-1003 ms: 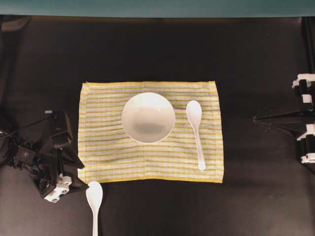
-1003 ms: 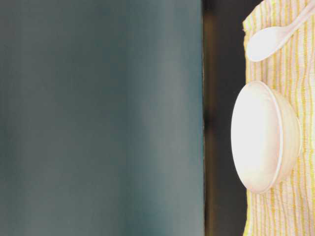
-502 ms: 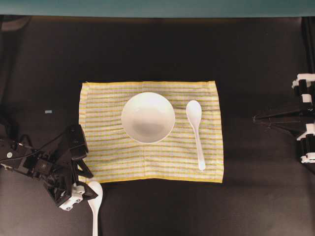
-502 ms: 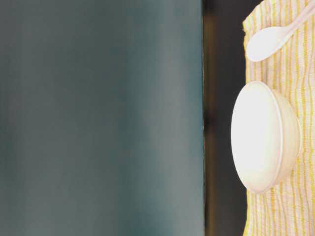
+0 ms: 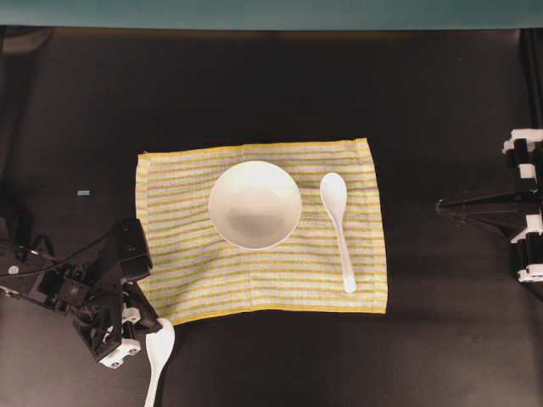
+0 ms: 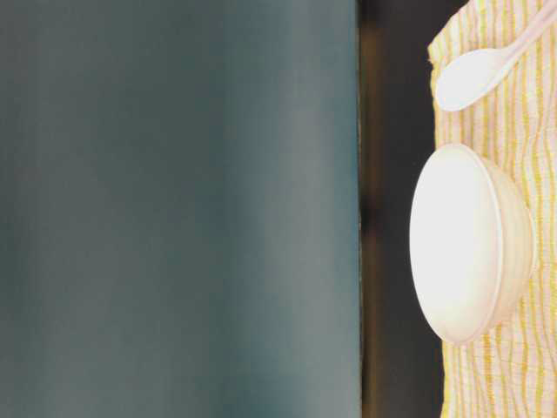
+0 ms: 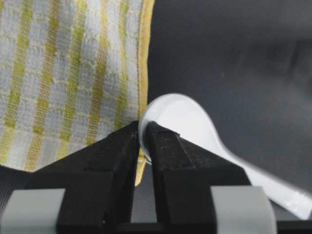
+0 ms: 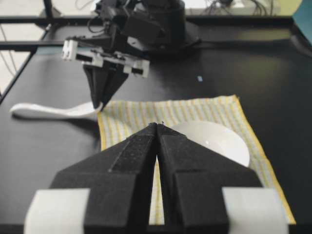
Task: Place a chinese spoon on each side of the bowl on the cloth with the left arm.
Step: 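Lift the left spoon and carry it to the left of the bowl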
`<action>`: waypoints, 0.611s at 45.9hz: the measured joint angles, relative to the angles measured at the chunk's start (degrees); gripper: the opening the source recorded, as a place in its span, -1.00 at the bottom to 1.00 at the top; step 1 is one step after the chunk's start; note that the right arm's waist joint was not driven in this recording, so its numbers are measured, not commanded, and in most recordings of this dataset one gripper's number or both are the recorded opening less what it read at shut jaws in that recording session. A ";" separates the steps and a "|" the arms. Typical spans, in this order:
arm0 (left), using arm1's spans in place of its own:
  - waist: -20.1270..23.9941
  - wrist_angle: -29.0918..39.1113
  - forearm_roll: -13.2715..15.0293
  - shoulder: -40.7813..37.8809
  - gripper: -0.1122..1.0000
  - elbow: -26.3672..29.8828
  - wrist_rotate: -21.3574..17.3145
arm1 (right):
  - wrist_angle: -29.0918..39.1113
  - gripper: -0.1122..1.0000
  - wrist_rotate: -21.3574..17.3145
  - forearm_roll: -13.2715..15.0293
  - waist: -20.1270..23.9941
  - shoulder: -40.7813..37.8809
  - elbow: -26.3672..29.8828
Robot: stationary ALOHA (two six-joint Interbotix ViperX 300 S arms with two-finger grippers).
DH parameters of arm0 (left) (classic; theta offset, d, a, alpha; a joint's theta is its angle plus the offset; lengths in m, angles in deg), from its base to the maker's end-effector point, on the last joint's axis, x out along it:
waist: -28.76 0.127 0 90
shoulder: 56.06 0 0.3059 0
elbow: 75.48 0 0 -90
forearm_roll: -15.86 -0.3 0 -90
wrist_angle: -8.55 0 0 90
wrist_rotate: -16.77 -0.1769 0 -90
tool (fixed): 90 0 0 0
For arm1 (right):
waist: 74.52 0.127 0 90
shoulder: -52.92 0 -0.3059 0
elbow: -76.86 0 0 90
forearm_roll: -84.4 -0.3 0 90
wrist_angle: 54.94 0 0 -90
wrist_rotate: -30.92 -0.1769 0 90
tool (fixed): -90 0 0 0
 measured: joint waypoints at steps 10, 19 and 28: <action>4.39 10.63 0.00 7.82 -0.68 1.41 -2.81 | 0.00 -0.79 -0.09 0.00 0.00 0.00 0.00; 10.81 17.58 0.00 16.61 -0.68 1.41 -6.94 | -0.09 -0.79 0.00 -0.09 0.00 -0.09 -0.18; 20.57 18.11 -0.09 21.09 -0.68 1.14 -11.78 | -0.44 -0.79 0.00 -0.09 0.00 0.00 -0.18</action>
